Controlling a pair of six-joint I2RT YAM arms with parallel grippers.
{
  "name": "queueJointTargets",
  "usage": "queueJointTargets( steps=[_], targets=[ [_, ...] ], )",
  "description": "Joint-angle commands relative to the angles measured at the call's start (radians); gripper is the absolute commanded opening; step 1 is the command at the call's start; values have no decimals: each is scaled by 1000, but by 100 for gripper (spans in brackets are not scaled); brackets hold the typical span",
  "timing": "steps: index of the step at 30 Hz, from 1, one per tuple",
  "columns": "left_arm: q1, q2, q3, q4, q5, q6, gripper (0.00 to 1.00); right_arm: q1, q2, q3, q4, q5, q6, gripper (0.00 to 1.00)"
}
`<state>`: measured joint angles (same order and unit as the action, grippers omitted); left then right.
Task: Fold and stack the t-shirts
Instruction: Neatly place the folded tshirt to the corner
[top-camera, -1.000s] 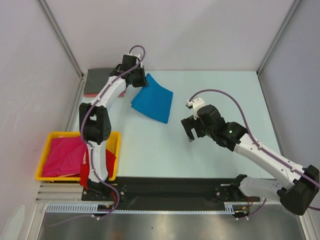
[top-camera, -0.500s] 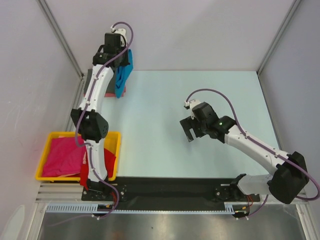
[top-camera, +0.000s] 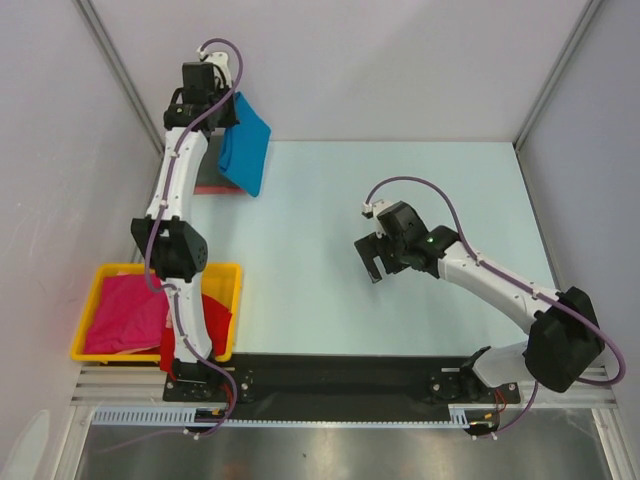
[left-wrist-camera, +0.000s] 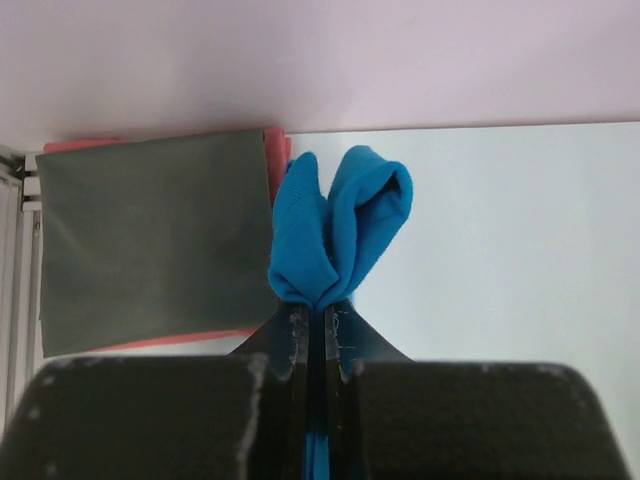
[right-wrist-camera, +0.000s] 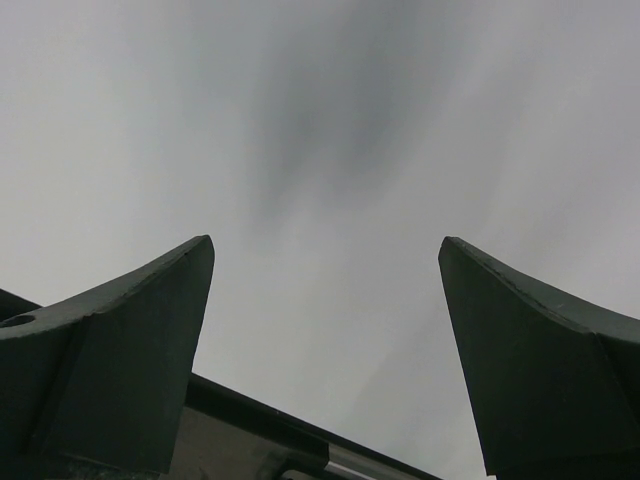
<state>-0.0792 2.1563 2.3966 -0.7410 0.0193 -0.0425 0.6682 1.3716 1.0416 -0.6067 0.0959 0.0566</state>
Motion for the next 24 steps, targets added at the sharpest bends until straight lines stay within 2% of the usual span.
queueJointTargets(
  steps=[1,12,17,19,24],
  targets=[
    [28,-32,42,115,69,7,0,-2,15,40,33,-18,9,100],
    [62,5,50,175,157,-49,0,-4,99,93,42,-30,0,100],
    [62,-25,26,218,191,-125,0,-5,118,109,53,-38,2,100],
    [61,-41,-19,235,188,-138,0,-5,126,113,48,-42,5,100],
    [68,-23,-16,221,177,-131,1,-7,129,113,44,-38,0,100]
  ],
)
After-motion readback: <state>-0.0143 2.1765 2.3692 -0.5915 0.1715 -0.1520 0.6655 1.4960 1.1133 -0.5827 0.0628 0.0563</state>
